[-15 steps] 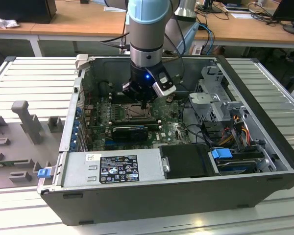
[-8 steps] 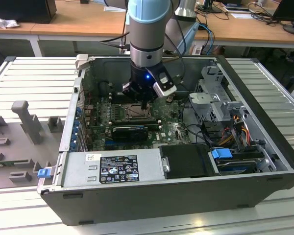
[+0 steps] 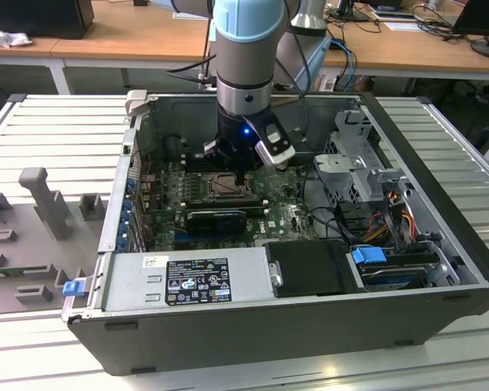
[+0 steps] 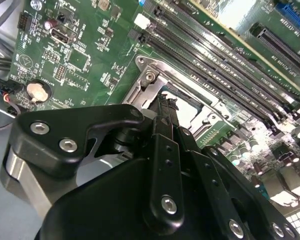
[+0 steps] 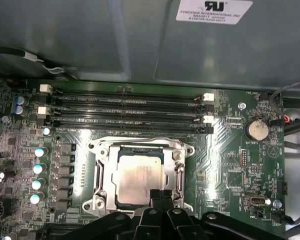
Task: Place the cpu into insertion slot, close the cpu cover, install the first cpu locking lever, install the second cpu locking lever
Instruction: 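Install the second cpu locking lever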
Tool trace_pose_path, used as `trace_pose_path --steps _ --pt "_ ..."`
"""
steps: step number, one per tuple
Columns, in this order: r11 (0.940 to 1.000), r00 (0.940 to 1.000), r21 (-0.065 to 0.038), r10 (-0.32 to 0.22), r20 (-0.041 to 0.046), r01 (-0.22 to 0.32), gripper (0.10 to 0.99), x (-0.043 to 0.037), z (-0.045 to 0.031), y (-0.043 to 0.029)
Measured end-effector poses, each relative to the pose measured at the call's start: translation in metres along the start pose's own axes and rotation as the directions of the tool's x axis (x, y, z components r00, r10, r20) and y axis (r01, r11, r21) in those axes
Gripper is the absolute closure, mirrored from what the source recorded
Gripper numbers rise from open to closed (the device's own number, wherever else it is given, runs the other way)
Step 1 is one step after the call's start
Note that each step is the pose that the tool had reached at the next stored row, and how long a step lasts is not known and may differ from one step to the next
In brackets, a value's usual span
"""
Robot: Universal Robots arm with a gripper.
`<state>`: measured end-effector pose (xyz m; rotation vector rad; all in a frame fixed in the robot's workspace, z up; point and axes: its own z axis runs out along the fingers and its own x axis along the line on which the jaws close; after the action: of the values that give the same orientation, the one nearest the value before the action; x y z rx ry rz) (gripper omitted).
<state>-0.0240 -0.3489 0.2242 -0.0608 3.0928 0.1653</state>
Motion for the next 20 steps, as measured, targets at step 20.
trace_pose_path --steps 20 --pt "0.9999 0.9998 0.002 0.011 -0.0163 -0.011 0.98 0.0003 -0.0115 -0.0178"
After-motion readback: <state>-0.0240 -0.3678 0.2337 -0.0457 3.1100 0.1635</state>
